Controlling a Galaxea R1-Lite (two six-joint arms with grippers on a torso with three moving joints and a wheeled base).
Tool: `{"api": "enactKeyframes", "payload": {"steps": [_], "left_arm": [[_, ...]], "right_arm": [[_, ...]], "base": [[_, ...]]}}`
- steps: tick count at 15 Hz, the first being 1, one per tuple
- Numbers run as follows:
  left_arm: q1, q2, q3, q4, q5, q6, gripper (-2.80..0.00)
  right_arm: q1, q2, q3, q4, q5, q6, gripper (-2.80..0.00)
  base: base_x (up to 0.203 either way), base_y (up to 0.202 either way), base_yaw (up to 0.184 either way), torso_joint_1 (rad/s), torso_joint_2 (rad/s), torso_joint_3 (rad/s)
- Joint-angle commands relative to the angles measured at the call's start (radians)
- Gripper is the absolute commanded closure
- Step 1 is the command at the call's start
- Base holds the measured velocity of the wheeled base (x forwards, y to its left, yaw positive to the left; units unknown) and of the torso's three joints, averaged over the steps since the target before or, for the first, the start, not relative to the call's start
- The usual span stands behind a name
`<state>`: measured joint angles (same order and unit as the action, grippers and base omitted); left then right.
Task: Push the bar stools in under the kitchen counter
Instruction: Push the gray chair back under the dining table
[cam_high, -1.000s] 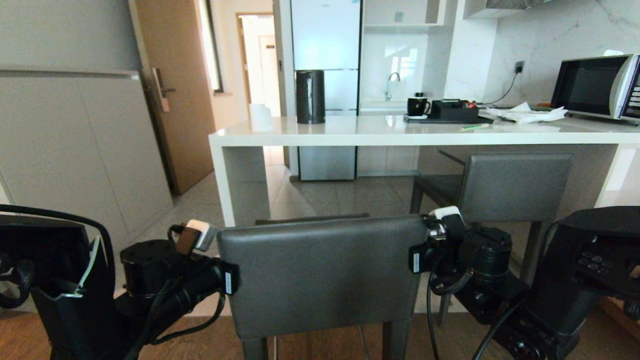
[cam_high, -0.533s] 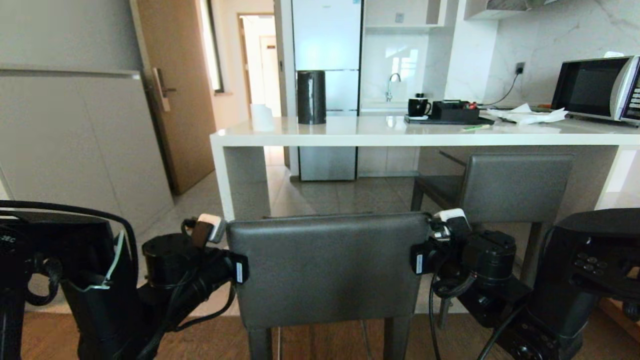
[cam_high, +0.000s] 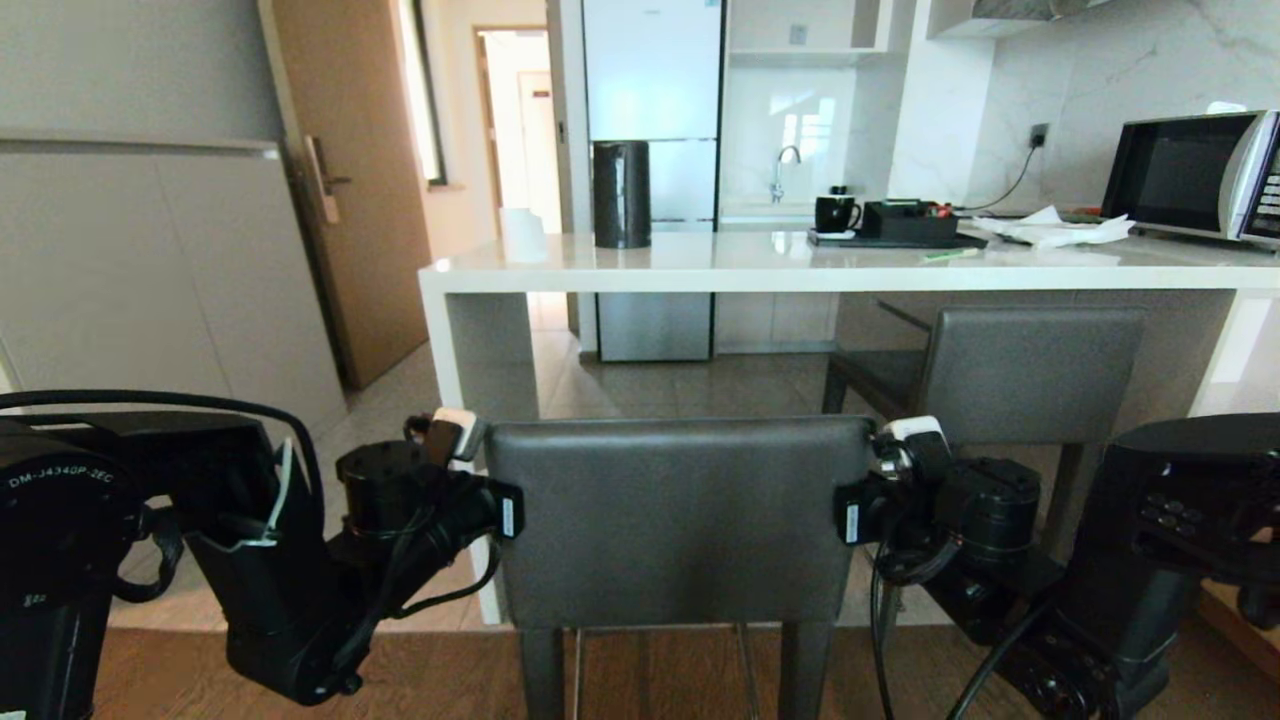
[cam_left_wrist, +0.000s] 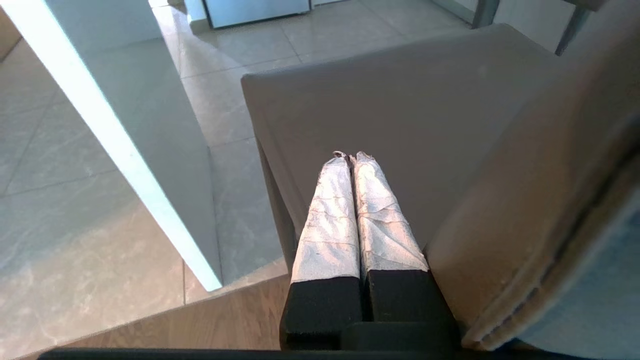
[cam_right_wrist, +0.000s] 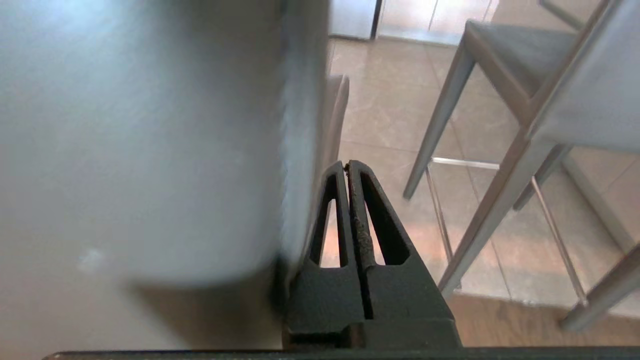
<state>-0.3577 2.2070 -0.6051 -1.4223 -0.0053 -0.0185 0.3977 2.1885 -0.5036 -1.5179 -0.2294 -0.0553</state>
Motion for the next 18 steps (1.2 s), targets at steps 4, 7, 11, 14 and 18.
{"api": "enactKeyframes", "payload": {"steps": [4, 7, 11, 14, 18], "left_arm": [[0.037, -0.022, 0.047, -0.033, 0.001, -0.003, 0.00], [0.055, -0.008, 0.036, -0.041, 0.001, -0.003, 0.00], [0.037, 0.024, -0.045, -0.011, 0.003, -0.002, 0.00], [0.015, 0.039, -0.133, 0.062, 0.007, -0.001, 0.00], [-0.009, 0.076, -0.242, 0.136, 0.028, -0.002, 0.00]], "right_arm": [[0.018, 0.071, -0.171, 0.026, -0.002, -0.052, 0.00], [0.030, 0.077, -0.219, 0.070, -0.004, -0.054, 0.00], [-0.007, 0.076, -0.173, 0.052, -0.004, -0.048, 0.00], [-0.055, 0.076, -0.168, 0.044, 0.001, -0.049, 0.00], [-0.061, 0.079, -0.170, 0.045, 0.014, -0.051, 0.00]], "base": [[0.000, 0.000, 0.000, 0.000, 0.00, 0.000], [0.000, 0.000, 0.000, 0.000, 0.00, 0.000], [0.000, 0.000, 0.000, 0.000, 0.00, 0.000], [0.000, 0.000, 0.000, 0.000, 0.00, 0.000], [0.000, 0.000, 0.000, 0.000, 0.00, 0.000]]}}
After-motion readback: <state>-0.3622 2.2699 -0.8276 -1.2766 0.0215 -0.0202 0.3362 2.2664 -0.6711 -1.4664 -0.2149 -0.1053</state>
